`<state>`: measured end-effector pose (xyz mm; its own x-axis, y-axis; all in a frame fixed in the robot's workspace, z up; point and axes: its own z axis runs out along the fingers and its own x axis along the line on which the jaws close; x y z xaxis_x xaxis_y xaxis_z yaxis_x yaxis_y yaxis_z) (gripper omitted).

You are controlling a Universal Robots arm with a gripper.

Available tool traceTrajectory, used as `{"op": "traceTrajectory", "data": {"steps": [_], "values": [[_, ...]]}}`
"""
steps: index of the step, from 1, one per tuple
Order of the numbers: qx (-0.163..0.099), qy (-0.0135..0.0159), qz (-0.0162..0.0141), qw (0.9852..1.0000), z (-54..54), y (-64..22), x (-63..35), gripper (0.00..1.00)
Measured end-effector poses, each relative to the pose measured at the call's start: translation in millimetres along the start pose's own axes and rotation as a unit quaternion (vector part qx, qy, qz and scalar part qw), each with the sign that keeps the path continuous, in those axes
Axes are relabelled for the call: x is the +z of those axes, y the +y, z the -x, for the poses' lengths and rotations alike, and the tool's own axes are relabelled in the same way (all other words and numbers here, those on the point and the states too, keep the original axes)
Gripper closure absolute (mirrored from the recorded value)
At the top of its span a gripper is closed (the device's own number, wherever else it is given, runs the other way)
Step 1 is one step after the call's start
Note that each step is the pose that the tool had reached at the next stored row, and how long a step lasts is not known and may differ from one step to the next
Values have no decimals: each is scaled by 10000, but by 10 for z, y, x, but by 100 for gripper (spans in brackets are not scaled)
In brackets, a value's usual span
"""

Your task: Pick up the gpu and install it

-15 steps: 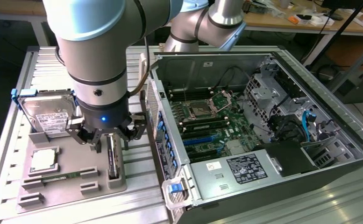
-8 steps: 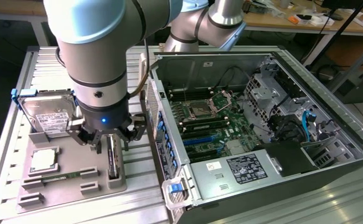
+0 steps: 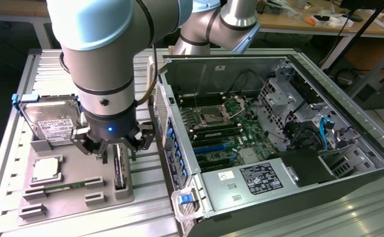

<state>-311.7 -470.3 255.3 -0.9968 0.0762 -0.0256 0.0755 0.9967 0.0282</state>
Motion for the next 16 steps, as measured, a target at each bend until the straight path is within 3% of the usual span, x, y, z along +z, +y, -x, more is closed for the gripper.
{"op": "traceTrajectory", "data": {"steps": [16], "values": [[-1, 0, 0, 10000, -4, -3, 89, 40]]}}
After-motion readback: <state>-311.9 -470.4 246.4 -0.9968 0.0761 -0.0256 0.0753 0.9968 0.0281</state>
